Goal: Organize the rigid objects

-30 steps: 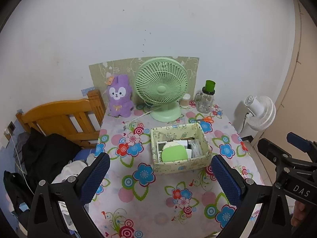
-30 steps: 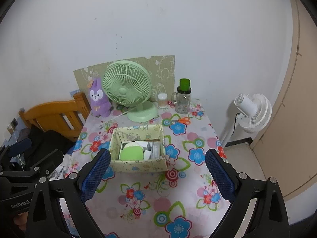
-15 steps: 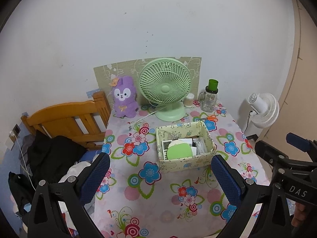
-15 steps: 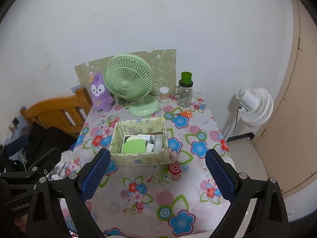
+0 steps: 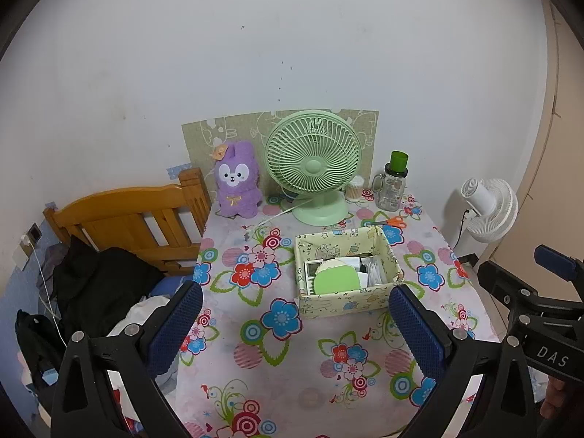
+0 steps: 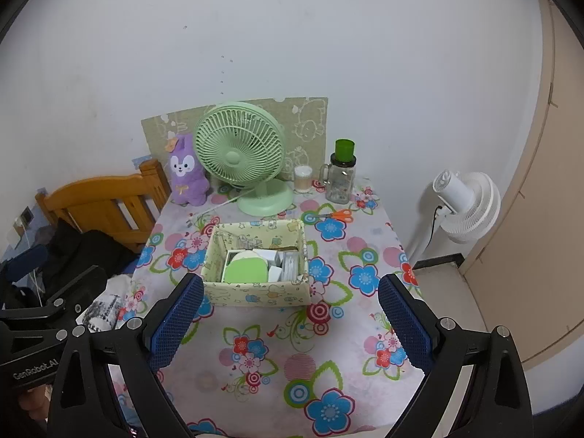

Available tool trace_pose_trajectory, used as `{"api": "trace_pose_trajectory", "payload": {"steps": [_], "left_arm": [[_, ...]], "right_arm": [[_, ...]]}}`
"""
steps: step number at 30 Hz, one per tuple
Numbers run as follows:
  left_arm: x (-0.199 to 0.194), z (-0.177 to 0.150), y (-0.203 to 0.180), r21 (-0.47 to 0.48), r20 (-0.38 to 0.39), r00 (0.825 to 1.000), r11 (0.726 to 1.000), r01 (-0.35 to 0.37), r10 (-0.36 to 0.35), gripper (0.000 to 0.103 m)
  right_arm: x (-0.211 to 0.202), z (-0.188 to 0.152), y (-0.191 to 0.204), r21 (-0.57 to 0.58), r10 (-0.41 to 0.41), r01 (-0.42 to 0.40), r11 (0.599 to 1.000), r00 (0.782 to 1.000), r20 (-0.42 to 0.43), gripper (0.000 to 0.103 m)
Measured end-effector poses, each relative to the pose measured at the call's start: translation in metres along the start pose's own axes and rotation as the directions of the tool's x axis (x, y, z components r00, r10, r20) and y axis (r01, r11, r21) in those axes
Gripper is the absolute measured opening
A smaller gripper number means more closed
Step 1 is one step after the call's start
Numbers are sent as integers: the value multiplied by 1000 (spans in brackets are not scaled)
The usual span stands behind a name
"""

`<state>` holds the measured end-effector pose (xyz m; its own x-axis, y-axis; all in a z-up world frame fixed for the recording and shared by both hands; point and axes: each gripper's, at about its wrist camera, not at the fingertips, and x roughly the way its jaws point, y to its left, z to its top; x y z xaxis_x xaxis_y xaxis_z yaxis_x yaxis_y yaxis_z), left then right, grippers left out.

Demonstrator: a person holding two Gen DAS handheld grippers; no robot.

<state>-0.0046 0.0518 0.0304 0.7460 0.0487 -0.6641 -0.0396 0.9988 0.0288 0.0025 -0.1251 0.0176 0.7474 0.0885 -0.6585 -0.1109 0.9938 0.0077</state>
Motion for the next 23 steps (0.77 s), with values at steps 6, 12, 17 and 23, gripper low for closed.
{"api": "trace_pose_trajectory", "payload": {"steps": [6,12,17,23], "left_arm": [[-2,-1,-1,12,1,1000,1000,2,-2,103],[-1,-1,-2,14,0,1000,1000,0,0,103],[2,1,-4,21,-8,1000,1000,-1,1,103],[9,6,-5,13,-19,1000,1000,5,-5,103]], "right_arm": [[-2,1,1,-3,0,1,1000,1000,7,98],[-1,1,2,-7,5,-5,1000,1000,6,98],[0,2,1,-8,0,0,1000,1000,-3,98],[7,7,-4,-1,-12,12,1000,1000,-8,98]]}}
